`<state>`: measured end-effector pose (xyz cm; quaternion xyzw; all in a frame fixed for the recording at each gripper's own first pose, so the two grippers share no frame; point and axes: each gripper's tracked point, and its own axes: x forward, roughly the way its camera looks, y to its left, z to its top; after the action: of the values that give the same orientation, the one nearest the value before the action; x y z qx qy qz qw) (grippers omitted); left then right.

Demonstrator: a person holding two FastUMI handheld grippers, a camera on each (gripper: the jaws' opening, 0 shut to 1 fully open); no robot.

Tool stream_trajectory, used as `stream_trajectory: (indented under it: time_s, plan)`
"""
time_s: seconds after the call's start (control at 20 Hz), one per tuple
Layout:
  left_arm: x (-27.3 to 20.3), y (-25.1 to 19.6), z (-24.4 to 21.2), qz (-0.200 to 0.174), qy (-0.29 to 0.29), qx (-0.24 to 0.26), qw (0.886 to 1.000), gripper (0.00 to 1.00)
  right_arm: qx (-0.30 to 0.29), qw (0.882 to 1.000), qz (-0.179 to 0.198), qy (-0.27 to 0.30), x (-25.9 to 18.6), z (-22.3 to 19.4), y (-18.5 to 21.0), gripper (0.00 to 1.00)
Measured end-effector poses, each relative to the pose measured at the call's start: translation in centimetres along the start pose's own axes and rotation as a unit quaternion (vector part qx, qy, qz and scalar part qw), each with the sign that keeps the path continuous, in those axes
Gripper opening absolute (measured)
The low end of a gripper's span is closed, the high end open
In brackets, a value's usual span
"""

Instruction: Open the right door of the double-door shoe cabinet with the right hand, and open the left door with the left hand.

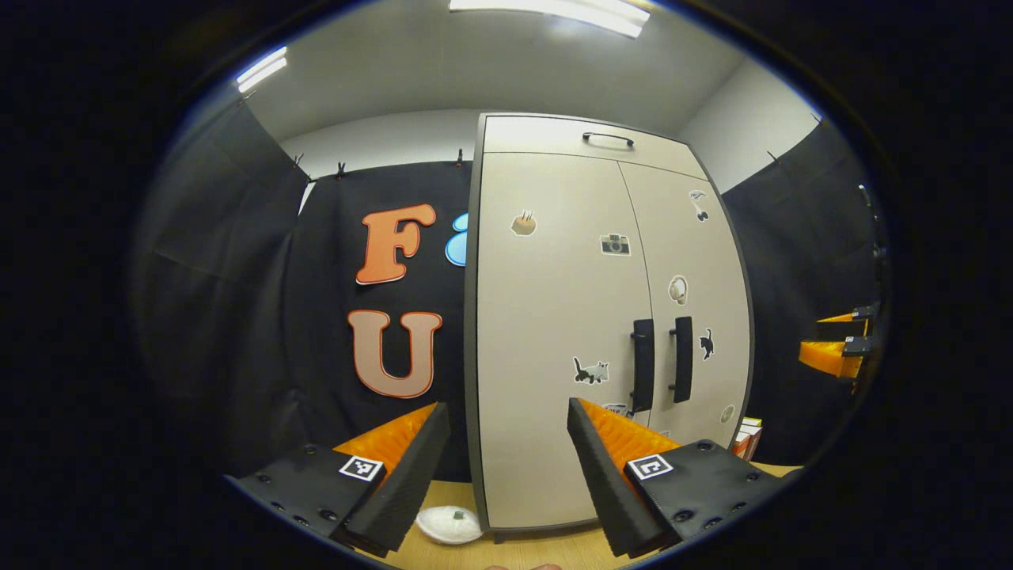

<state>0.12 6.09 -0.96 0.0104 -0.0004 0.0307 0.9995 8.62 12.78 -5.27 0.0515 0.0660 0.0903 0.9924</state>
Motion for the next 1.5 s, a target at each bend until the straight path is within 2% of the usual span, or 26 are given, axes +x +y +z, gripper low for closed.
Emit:
stream_trajectory:
  time_s: [0.2,0.45,0.55,0.65,0.8,0.9,1.1,1.25,1.4,1.5]
  plan:
    - [0.0,1.3,-1.5,0.005,0.01,-0.002,1.0,0.96,0.024,0.999,0.046,0.008,3.5,-0.4,4.3,0.89]
    - [0.0,3.3,-2.8,0.02,0.014,0.001,1.0,0.98,0.052,0.996,0.071,0.029,7.4,-0.5,7.6,0.9]
    - [-0.1,4.0,-3.3,0.022,0.015,0.003,1.0,0.96,0.055,0.995,0.067,0.04,9.2,-0.8,8.2,0.89]
    - [-0.3,4.5,-3.6,0.023,0.016,0.001,1.0,0.96,0.062,0.995,0.062,0.049,10.8,-1.0,8.8,0.84]
    - [-0.5,4.8,-4.8,0.016,0.022,-0.011,1.0,0.97,0.08,0.995,0.036,0.048,13.0,-0.7,8.3,0.83]
    - [-0.5,5.6,-5.5,0.02,0.028,-0.012,0.999,0.96,0.093,0.994,0.032,0.055,14.0,-1.0,8.6,0.83]
    - [-1.0,7.6,-5.7,0.037,0.024,-0.014,0.999,0.96,0.108,0.991,0.021,0.073,15.7,-2.1,8.2,0.78]
    - [-1.6,8.6,-5.5,0.046,0.018,-0.014,0.999,0.96,0.113,0.991,0.004,0.066,16.6,-2.0,7.7,0.71]
    - [-2.6,9.2,-5.6,0.053,0.017,-0.012,0.998,0.96,0.102,0.991,-0.021,0.08,17.4,-2.8,7.6,0.7]
    - [-3.1,9.4,-5.7,0.054,0.016,-0.016,0.998,0.96,0.105,0.99,-0.022,0.092,17.5,-3.4,7.9,0.7]
